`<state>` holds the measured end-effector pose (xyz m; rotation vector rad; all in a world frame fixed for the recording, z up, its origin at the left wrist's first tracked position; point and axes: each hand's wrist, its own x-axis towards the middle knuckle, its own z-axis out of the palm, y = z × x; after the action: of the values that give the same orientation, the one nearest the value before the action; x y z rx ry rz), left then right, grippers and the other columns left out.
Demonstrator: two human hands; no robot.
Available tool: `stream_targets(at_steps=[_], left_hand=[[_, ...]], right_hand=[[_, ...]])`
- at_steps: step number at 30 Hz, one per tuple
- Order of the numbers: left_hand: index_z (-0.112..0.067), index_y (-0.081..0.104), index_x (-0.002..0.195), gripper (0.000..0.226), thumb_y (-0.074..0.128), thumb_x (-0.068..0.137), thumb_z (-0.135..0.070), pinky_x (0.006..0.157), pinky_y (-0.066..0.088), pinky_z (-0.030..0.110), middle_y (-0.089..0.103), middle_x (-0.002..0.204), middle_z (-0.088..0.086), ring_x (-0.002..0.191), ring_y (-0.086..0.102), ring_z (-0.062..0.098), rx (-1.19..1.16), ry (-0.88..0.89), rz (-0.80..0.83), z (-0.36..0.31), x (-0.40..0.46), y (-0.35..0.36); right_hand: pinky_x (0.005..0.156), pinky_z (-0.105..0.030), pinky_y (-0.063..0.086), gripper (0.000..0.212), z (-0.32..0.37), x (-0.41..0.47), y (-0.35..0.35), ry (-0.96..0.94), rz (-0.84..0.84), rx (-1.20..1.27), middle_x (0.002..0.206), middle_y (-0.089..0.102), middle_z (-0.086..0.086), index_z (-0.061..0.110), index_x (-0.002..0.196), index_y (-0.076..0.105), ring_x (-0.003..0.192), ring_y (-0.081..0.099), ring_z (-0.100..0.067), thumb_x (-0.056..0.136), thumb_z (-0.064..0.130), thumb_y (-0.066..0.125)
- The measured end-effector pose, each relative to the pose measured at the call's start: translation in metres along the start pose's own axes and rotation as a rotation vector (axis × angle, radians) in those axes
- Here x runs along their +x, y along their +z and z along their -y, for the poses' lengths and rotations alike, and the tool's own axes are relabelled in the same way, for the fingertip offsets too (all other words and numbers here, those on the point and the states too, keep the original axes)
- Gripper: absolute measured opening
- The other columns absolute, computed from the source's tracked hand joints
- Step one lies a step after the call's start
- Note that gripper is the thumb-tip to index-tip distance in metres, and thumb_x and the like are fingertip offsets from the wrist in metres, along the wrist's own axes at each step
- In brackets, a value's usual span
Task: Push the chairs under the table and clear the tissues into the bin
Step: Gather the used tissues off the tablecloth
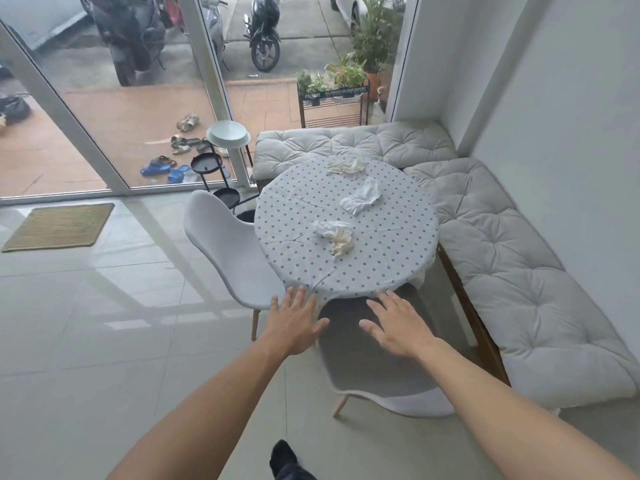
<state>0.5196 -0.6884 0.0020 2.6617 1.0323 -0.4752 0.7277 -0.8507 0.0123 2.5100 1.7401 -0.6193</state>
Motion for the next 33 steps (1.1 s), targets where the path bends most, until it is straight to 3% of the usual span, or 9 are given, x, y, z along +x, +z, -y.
stream_targets(at_steps=[9, 13, 20, 28, 33], left_hand=[[-0.022, 0.013, 0.162, 0.076, 0.023, 0.102, -0.068, 0.126, 0.008, 0.061, 0.002, 0.173, 0.012, 0.159, 0.0, 0.033, 0.0, 0.055, -0.02, 0.096, 0.066, -0.059], [-0.021, 0.012, 0.162, 0.075, 0.028, 0.103, -0.064, 0.126, 0.012, 0.06, 0.002, 0.173, 0.013, 0.159, 0.004, 0.035, -0.01, 0.102, -0.012, 0.104, 0.106, -0.079], [-0.02, 0.006, 0.164, 0.077, 0.042, 0.105, -0.056, 0.127, 0.013, 0.056, -0.001, 0.173, 0.012, 0.159, 0.003, 0.034, 0.038, 0.234, 0.037, 0.094, 0.204, -0.097], [-0.019, 0.004, 0.164, 0.079, 0.055, 0.106, -0.036, 0.128, 0.017, 0.053, -0.003, 0.173, 0.012, 0.159, 0.003, 0.033, 0.141, 0.364, 0.118, 0.071, 0.329, -0.083], [-0.021, 0.003, 0.163, 0.087, 0.059, 0.099, -0.002, 0.126, 0.023, 0.049, -0.002, 0.174, 0.01, 0.158, 0.009, 0.033, 0.213, 0.457, 0.115, 0.062, 0.382, -0.067]], right_hand=[[0.126, -0.052, 0.012, 0.067, 0.061, 0.09, -0.027, 0.106, -0.074, 0.087, 0.17, 0.013, -0.01, 0.023, 0.159, 0.025, 0.156, 0.005, -0.029, 0.104, 0.061, 0.029], [0.126, -0.05, 0.008, 0.067, 0.059, 0.127, -0.038, 0.138, -0.086, 0.145, 0.171, 0.011, -0.009, 0.025, 0.159, 0.023, 0.157, 0.003, -0.028, 0.103, 0.062, 0.031], [0.126, -0.052, 0.013, 0.065, 0.024, 0.203, -0.04, 0.202, -0.087, 0.166, 0.17, 0.012, -0.012, 0.023, 0.156, 0.026, 0.156, 0.006, -0.031, 0.103, 0.057, 0.042], [0.124, -0.049, 0.02, 0.068, -0.012, 0.282, -0.004, 0.176, -0.021, 0.154, 0.168, 0.019, -0.011, 0.028, 0.156, 0.026, 0.155, 0.013, -0.031, 0.099, 0.047, 0.058], [0.119, -0.046, 0.031, 0.064, -0.028, 0.315, 0.01, 0.117, -0.012, 0.148, 0.162, 0.031, -0.009, 0.029, 0.15, 0.033, 0.149, 0.028, -0.031, 0.095, 0.032, 0.065]])
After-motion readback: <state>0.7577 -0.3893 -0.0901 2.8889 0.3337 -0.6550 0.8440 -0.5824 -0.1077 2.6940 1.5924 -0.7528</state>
